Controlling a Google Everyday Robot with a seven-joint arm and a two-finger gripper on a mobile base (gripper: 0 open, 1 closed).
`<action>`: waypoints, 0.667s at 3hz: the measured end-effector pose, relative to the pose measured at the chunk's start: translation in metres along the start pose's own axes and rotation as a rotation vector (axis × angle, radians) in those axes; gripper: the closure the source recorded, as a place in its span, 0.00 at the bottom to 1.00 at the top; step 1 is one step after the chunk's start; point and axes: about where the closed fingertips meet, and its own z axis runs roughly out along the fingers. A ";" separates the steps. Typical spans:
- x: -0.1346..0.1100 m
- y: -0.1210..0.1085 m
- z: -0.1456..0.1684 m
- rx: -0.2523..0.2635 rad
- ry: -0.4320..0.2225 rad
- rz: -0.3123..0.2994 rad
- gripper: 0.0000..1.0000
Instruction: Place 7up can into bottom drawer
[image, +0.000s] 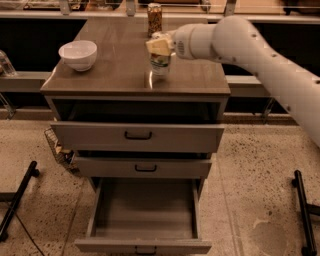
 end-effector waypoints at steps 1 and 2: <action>0.031 -0.002 -0.061 -0.040 -0.044 -0.029 1.00; 0.043 -0.009 -0.098 -0.043 -0.140 -0.047 1.00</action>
Offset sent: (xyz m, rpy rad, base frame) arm -0.1078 -0.1280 -0.0100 0.1091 -0.2719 0.0817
